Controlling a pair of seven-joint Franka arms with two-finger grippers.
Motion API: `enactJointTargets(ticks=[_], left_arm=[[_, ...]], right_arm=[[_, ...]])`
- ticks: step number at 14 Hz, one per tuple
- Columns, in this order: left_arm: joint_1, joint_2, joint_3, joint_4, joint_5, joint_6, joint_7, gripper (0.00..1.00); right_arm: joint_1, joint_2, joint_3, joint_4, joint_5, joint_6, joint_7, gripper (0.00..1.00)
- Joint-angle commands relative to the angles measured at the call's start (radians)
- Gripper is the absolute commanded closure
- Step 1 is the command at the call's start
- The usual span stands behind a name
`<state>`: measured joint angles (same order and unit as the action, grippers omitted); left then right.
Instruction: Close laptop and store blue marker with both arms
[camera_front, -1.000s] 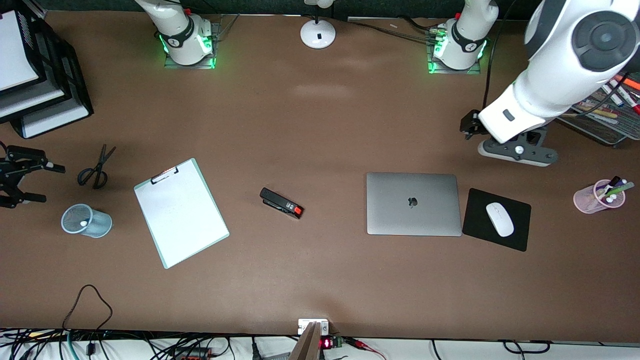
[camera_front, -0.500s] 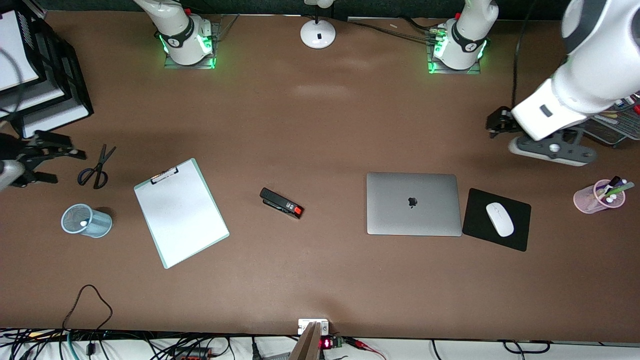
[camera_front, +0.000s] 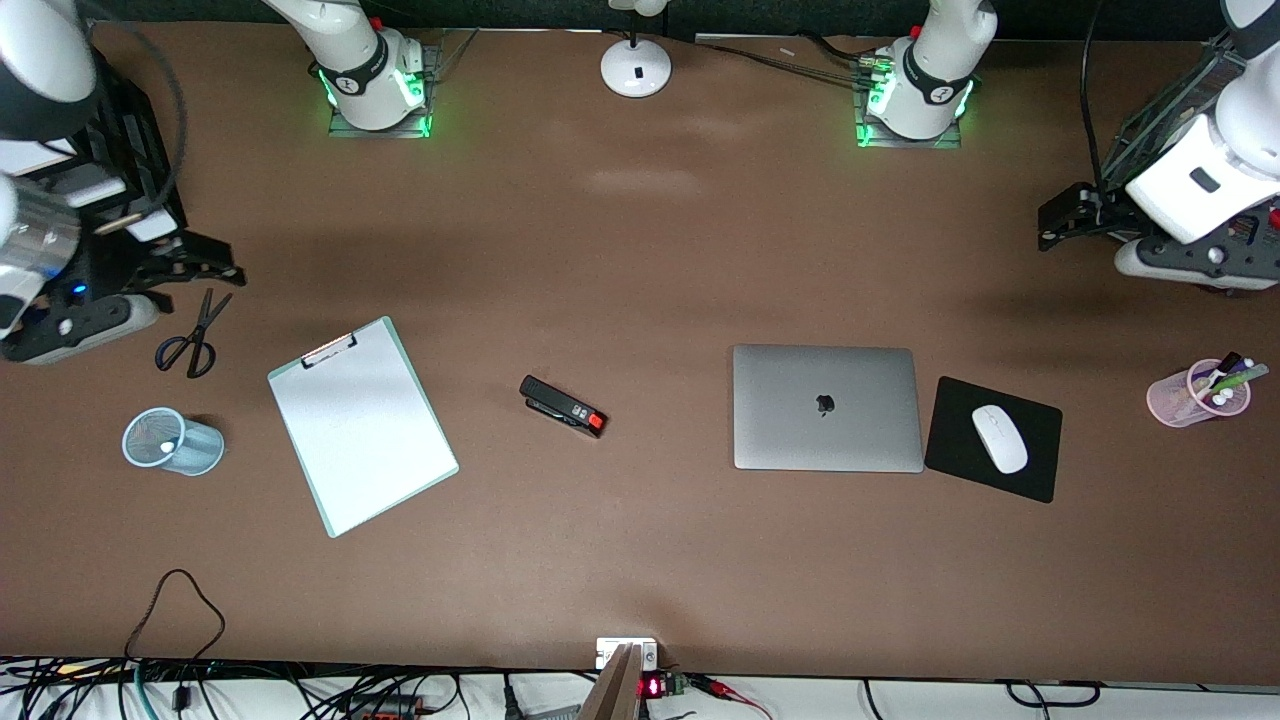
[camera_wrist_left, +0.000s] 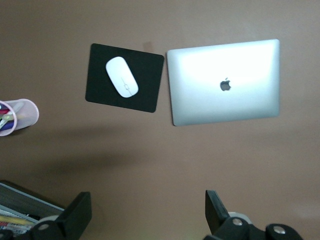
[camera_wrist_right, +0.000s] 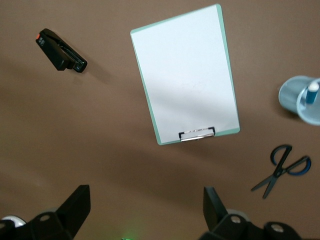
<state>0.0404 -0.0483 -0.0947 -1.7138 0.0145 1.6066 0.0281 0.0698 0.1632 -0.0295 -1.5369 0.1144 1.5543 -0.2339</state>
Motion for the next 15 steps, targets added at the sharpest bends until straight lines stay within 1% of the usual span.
enactJointTargets(ticks=[1,2,5,7,8,9,12,15], left_arm=[[-0.017,-0.073,0.061,-0.104,-0.021,0.067,0.026,0.0],[-0.017,-0.065,0.076,-0.099,-0.022,0.07,0.026,0.0],[-0.014,-0.027,0.075,-0.055,-0.01,0.058,0.023,0.0],[-0.013,-0.025,0.066,-0.043,-0.007,0.055,0.021,0.0],[-0.01,-0.024,0.056,-0.038,-0.007,0.055,0.019,0.0],[-0.008,-0.018,0.05,-0.029,-0.005,0.055,0.019,0.0],[-0.01,0.036,0.05,0.037,-0.005,0.044,0.019,0.0],[-0.017,0.036,0.05,0.039,-0.005,0.044,0.023,0.0]], right_arm=[[0.059,-0.122,-0.004,-0.143,-0.067,0.055,0.108,0.0],[0.061,-0.138,-0.004,-0.152,-0.081,0.055,0.134,0.0],[0.059,-0.197,-0.004,-0.187,-0.116,0.064,0.145,0.0],[0.051,-0.255,-0.006,-0.256,-0.125,0.116,0.154,0.0],[0.05,-0.284,-0.007,-0.3,-0.127,0.156,0.194,0.0],[0.05,-0.298,-0.007,-0.322,-0.125,0.173,0.221,0.0],[0.044,-0.294,-0.007,-0.313,-0.127,0.176,0.251,0.0],[0.036,-0.28,-0.012,-0.299,-0.125,0.176,0.249,0.0]])
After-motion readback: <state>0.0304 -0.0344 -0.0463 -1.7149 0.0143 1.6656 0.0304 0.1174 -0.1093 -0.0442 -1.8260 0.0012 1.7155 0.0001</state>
